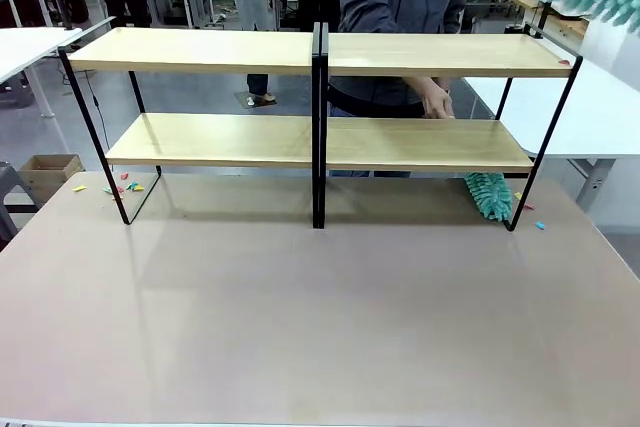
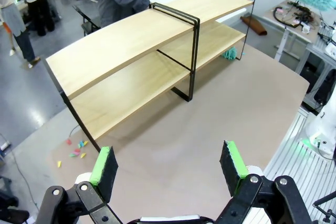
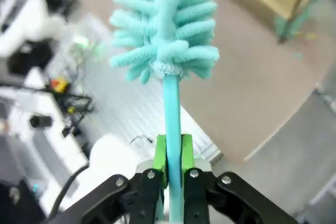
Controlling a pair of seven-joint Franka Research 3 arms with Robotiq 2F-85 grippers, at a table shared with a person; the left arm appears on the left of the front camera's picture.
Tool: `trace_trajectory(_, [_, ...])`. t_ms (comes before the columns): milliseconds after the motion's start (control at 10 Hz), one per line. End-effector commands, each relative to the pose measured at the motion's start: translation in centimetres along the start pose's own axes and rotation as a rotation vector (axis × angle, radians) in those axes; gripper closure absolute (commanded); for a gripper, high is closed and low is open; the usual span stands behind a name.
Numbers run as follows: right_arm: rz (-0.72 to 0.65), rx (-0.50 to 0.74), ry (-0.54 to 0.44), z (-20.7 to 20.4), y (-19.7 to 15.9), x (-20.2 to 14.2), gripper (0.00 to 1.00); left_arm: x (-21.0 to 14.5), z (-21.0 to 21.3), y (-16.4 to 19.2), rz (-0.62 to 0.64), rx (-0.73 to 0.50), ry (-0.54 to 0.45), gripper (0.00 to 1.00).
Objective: Clean the shelves.
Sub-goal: Clean another randomly selected level of the Shelf with the Duster.
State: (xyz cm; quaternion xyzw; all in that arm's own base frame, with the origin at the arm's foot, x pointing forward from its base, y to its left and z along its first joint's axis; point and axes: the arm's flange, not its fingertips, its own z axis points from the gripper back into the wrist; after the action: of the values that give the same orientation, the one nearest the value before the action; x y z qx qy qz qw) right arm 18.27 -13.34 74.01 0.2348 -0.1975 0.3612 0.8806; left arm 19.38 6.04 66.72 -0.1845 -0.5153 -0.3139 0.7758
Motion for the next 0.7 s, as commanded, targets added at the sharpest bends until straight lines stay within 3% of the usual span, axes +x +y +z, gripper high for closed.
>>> trace_trajectory(0, [0.104, 0.135, 0.029, 1.2, -0.6, 0.0, 0.88, 0.0, 0.2, -0.1, 0.003, 0.011, 0.001, 0.00])
trace_trajectory(200, [0.141, 0.096, -0.090, 1.7, -1.1, -1.2, 0.88, 0.0, 0.2, -0.1, 0.003, 0.011, 0.001, 0.00])
trace_trajectory(300, [0.108, 0.107, 0.008, 0.5, -0.4, -1.1, 0.88, 0.0, 0.2, -0.1, 0.003, 0.011, 0.001, 0.00])
trace_trajectory(600, [0.108, 0.107, 0.008, 0.5, -0.4, -1.1, 0.88, 0.0, 0.2, -0.1, 0.003, 0.011, 0.001, 0.00])
